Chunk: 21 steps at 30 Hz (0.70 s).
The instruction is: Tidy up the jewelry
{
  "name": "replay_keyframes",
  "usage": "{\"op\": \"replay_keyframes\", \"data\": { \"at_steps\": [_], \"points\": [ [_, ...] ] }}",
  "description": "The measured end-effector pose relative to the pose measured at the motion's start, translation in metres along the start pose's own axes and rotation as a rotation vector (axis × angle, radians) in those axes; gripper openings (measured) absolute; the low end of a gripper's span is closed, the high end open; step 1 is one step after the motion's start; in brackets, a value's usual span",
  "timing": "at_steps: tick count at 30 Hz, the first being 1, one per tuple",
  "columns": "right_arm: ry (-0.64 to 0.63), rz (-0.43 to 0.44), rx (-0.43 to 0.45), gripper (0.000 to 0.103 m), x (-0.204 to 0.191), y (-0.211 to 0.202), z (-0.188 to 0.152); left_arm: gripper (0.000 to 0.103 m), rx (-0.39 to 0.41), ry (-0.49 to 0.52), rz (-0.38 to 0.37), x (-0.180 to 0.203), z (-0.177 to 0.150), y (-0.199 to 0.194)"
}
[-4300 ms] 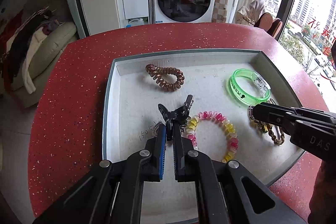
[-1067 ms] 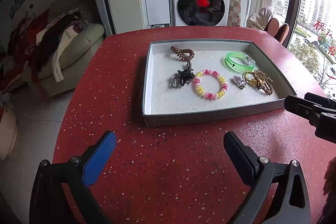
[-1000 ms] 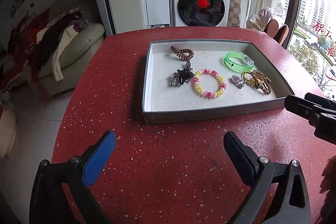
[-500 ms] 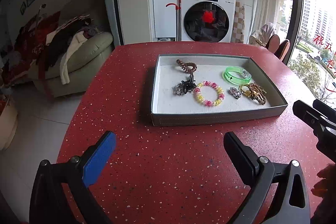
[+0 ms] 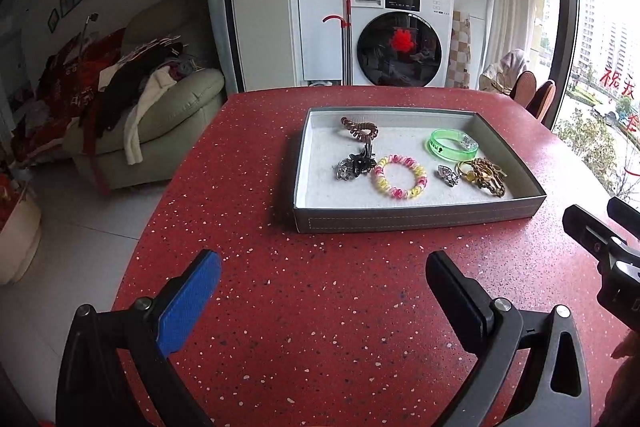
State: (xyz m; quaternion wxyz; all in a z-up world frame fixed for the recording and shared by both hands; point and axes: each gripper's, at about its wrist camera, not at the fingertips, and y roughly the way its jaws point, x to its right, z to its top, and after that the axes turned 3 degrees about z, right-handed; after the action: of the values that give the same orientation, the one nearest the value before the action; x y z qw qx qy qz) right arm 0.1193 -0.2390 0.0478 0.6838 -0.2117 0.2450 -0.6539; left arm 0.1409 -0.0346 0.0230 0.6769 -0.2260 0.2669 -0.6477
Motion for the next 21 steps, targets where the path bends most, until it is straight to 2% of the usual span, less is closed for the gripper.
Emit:
{"op": "replay_keyframes", "data": {
  "at_steps": [21],
  "points": [
    [0.000, 0.004, 0.003, 0.087, -0.0009, -0.0024, 0.0031, 0.103, 0.001, 0.002, 0.022, 0.0011, -0.0007, -0.0036]
  ]
}}
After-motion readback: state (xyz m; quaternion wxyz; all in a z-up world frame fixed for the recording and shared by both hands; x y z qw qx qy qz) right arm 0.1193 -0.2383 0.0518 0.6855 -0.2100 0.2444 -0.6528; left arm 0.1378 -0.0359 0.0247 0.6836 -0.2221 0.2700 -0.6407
